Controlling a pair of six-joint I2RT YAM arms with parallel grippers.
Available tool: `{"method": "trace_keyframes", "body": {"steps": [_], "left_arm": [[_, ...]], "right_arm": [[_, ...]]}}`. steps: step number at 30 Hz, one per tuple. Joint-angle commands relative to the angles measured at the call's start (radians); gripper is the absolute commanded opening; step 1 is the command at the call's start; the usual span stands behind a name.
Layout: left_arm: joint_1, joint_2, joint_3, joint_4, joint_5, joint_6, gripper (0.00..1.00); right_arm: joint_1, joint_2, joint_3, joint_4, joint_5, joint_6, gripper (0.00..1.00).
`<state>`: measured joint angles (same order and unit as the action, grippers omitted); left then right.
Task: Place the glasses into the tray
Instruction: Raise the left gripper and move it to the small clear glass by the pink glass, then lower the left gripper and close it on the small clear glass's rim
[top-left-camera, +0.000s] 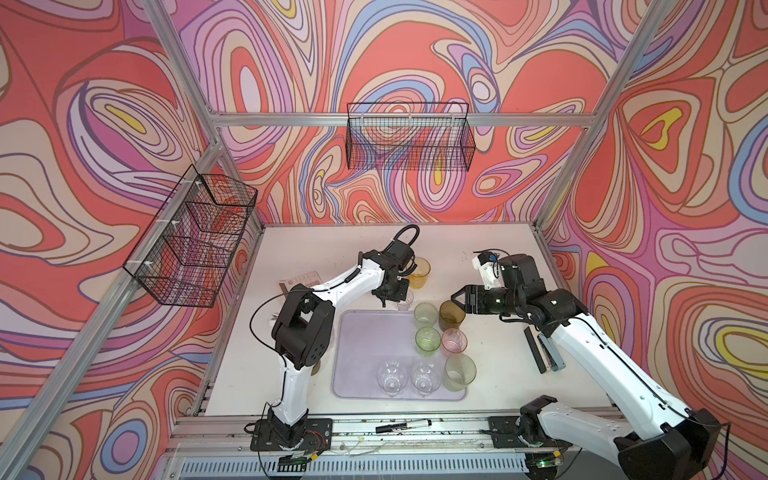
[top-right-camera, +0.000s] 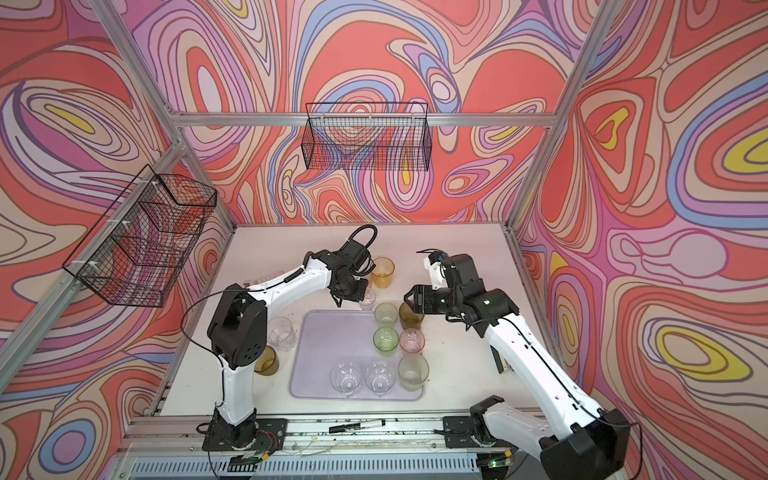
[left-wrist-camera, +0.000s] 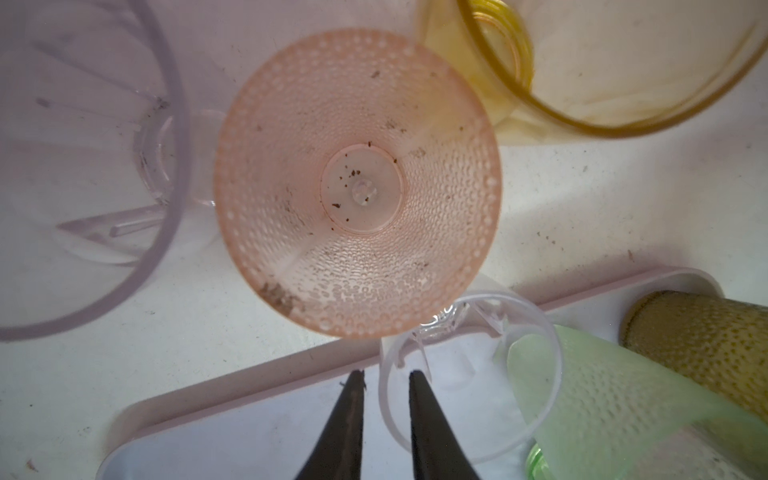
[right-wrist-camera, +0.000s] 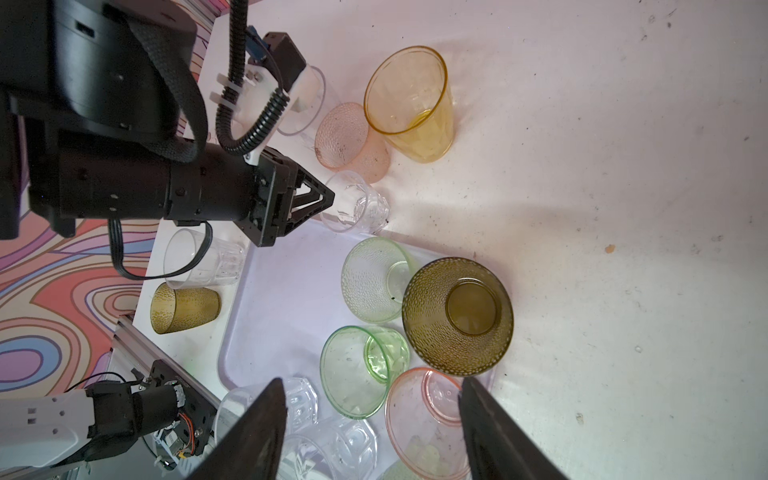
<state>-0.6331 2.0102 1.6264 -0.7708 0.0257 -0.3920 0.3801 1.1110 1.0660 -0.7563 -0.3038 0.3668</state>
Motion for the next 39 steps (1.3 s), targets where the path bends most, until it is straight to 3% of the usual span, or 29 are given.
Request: {"method": "trace_keyframes", "body": {"steps": [1,39], "left_arm": [[0.007,0.015,0.029,0.011,-0.003,-0.005,0.22],[0.007,0.001,0.037,-0.018,-0.015,-0.005,0.06]], "right_arm": [[-0.004,0.001,0.022,-0.014,0.009,-0.013,0.69],[-0.003,-0.016,0.002,-0.012,0.020,-0.010,0.69]]}}
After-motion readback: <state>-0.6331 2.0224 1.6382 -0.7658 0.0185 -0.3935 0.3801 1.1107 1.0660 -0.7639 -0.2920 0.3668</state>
